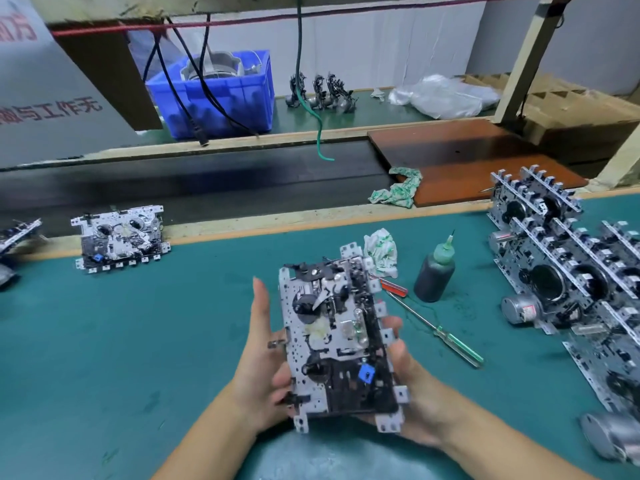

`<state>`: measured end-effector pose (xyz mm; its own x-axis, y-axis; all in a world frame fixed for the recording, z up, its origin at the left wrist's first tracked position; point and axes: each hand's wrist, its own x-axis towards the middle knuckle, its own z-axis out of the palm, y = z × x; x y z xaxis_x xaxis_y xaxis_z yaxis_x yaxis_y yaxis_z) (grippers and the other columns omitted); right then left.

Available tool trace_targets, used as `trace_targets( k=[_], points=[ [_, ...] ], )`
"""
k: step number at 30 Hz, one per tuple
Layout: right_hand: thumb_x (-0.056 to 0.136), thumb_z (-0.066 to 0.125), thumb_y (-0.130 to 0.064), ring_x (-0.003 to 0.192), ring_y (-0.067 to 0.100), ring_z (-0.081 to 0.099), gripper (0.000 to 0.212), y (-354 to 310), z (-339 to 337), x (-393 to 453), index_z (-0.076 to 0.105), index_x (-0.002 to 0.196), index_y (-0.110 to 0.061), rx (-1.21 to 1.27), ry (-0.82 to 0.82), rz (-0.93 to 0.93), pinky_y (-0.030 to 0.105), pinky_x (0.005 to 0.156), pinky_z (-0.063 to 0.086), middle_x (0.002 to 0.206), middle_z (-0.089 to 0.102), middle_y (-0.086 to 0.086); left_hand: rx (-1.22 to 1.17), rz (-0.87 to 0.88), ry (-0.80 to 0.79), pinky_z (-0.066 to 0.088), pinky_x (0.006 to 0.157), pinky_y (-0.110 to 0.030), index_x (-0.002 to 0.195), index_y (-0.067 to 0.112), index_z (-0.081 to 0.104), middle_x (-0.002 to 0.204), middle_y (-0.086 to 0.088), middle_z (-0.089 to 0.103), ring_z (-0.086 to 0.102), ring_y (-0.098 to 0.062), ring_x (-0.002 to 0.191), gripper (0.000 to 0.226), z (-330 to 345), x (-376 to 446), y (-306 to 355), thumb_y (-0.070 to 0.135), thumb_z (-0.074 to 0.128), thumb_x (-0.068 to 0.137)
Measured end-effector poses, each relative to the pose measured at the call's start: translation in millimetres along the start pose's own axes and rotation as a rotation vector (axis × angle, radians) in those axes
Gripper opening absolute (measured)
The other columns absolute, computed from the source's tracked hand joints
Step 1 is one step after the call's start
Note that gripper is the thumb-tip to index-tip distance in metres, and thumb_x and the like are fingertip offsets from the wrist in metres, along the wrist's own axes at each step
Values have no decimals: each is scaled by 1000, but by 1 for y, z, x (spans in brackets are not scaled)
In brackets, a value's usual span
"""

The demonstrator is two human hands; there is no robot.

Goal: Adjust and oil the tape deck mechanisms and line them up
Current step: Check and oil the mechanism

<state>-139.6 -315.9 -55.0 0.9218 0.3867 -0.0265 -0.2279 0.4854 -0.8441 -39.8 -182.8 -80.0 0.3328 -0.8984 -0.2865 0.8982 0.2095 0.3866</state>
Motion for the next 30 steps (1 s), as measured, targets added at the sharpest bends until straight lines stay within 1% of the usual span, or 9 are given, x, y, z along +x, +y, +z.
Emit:
trace_targets(
  k=[2, 4, 5, 7, 9, 10, 15, 21, 30],
  points=[
    [67, 68, -62, 114, 2, 57, 95, -1, 3, 1, 31, 133, -5, 13, 4, -37, 21, 94, 47, 130, 59, 5, 28, 22, 24, 20, 65, -25, 122, 32, 22, 79, 1, -7, 15, -6, 68, 103, -2, 7, -5, 81, 73, 48],
    [60, 75, -61, 119, 9, 55, 108, 0, 4, 4, 25, 135, -2, 63, 71, -57, 26, 93, 49, 134, 56, 3, 42, 9, 49, 22, 81, -29, 145, 5, 34, 137, -26, 31, 22, -7, 81, 130, 4, 7, -10, 92, 57, 51],
    [52, 81, -61, 121, 16, 53, 125, 1, 3, 6, 19, 140, 3, 140, 98, -41, 30, 93, 50, 138, 50, 11, 42, -5, -11, 26, 93, -34, 148, 7, 23, 137, -36, -7, 36, -9, 91, 126, 11, 6, -13, 91, 51, 59],
    [43, 87, -58, 123, 25, 51, 138, 6, -4, 7, 17, 145, 2, 303, 119, -8, 35, 92, 51, 138, 48, 17, 55, -4, 52, 14, 114, -45, 148, 7, 29, 152, -27, 13, 44, -16, 119, 109, 7, 3, -15, 86, 36, 74],
    [47, 85, -59, 113, 18, 60, 102, 8, -8, 12, 52, 132, -13, 256, 115, -2, 31, 89, 52, 123, 63, 6, 93, -10, 17, 12, 115, -43, 144, 8, 39, 153, -25, 7, -1, 15, 93, 105, 7, 8, -11, 87, 29, 75],
    [51, 82, -61, 105, 13, 64, 77, 9, -9, 14, 66, 115, -21, 177, 139, -10, 28, 87, 52, 113, 69, -1, 107, -23, -34, 10, 116, -48, 144, 7, 39, 153, -26, 12, 3, -38, 140, 102, 3, 9, -11, 85, 29, 78],
    [80, 69, -40, 74, 0, 67, 22, 6, -25, 19, 70, 82, -17, -306, 408, -144, 15, 70, 51, 75, 72, -11, 108, 123, -114, 14, 116, -54, 142, -1, 37, 148, -23, 33, 31, -36, 138, 89, -10, 16, 5, 69, 39, 87],
    [80, 73, -28, 52, 15, 53, 14, -21, -61, -5, 64, 71, -21, -1652, 1184, -295, 33, 49, 44, 55, 54, -9, 142, 150, -25, 41, 103, -52, 128, 4, 58, 137, -22, 50, 50, -36, 126, 75, -19, 18, 5, 61, 54, 78],
    [96, 34, -42, 104, 10, 44, 18, -9, -52, -2, 44, 103, -29, -1998, 1006, 293, 24, 69, 34, 102, 51, -13, 31, 76, 78, 34, 106, -55, 122, -4, 60, 133, -30, 50, 53, -42, 121, 86, -14, 18, 5, 67, 48, 76]
  ],
)
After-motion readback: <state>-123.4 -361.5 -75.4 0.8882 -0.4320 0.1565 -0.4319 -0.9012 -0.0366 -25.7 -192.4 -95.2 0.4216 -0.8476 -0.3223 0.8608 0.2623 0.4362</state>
